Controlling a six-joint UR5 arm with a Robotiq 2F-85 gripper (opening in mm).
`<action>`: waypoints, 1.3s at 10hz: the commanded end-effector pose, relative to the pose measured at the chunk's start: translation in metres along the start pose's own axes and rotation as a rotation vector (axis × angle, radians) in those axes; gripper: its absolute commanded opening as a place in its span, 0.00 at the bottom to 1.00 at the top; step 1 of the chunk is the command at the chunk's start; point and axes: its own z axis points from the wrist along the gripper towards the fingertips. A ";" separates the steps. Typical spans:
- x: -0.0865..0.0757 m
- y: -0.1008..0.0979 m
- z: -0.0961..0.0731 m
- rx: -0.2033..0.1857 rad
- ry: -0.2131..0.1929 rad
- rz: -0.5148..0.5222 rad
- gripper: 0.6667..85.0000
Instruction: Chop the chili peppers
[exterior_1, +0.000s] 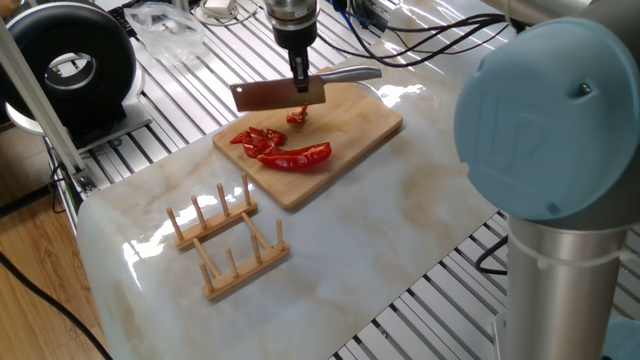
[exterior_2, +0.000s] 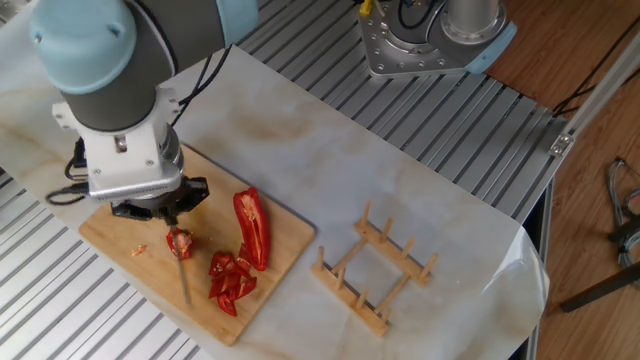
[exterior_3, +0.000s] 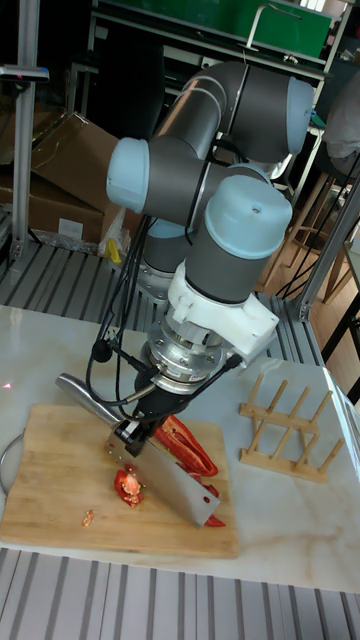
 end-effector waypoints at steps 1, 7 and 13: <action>0.001 0.003 0.001 -0.020 0.009 -0.033 0.01; 0.002 -0.017 -0.010 0.068 0.000 -0.048 0.01; 0.001 -0.013 -0.002 0.033 0.016 -0.189 0.01</action>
